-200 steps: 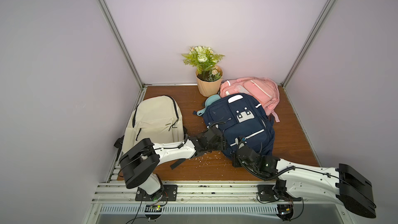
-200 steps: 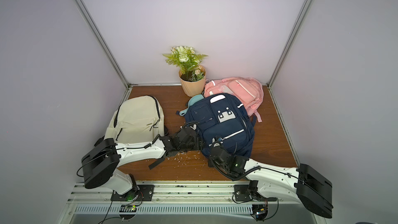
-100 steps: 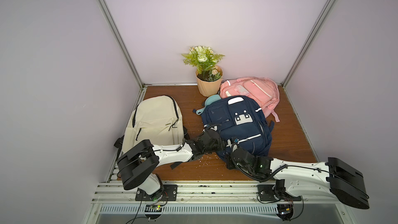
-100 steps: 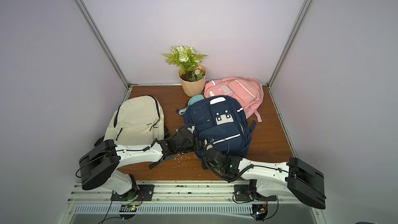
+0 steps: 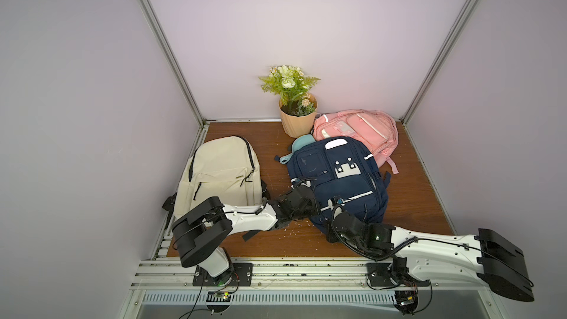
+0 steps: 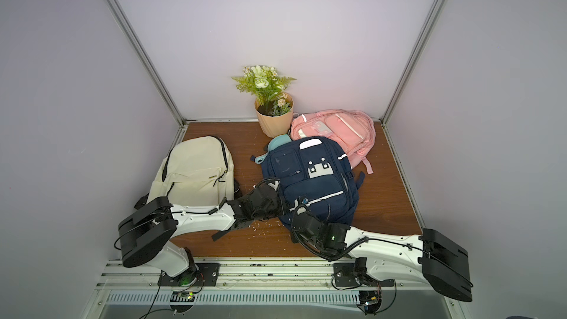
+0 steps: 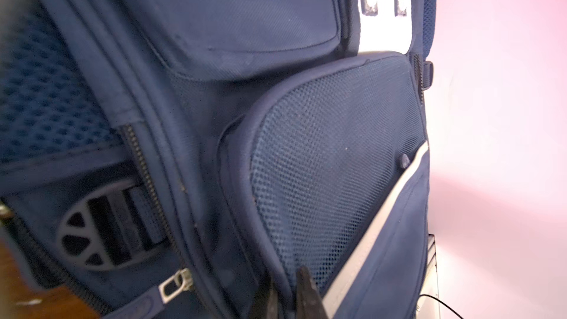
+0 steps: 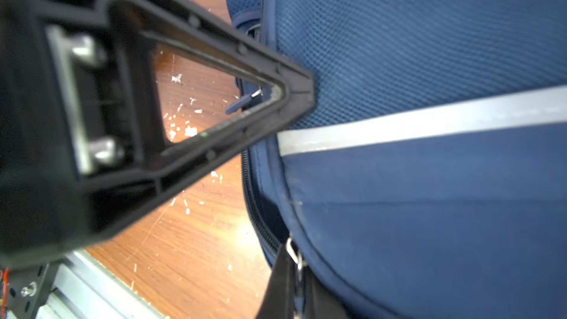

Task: Zip up the backpack
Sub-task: Zip the zipper on the backpack.

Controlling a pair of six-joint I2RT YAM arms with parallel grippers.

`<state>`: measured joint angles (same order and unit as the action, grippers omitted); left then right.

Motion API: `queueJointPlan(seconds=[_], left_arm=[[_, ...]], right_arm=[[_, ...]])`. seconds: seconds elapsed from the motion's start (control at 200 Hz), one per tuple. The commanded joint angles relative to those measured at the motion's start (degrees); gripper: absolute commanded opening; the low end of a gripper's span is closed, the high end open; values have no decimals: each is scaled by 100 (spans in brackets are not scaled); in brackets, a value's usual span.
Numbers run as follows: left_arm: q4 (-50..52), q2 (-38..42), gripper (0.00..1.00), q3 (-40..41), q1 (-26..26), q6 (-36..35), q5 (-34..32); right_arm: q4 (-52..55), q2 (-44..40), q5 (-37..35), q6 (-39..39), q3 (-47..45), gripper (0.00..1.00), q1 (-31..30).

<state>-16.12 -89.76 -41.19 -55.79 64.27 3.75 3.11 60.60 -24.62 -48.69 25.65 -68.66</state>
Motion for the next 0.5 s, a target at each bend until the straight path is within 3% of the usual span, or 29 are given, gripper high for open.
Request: queueJointPlan(seconds=[0.0,0.155,0.355,0.495], left_arm=[[869,146,0,173,323,-293,-635],[1224,210,0,119,461,-445,-889],[1504,66,0,-26,534,-583,-1109],[1570,66,0,-30,534,-609,-1188]], right_arm=[[1120,-262,-579,-406,147,0,-5],[1580,-586,-544,-554,177,0,-2],[1842,-728,-369,-207,355,0,-5],[2340,-672,-744,-449,406,0,51]])
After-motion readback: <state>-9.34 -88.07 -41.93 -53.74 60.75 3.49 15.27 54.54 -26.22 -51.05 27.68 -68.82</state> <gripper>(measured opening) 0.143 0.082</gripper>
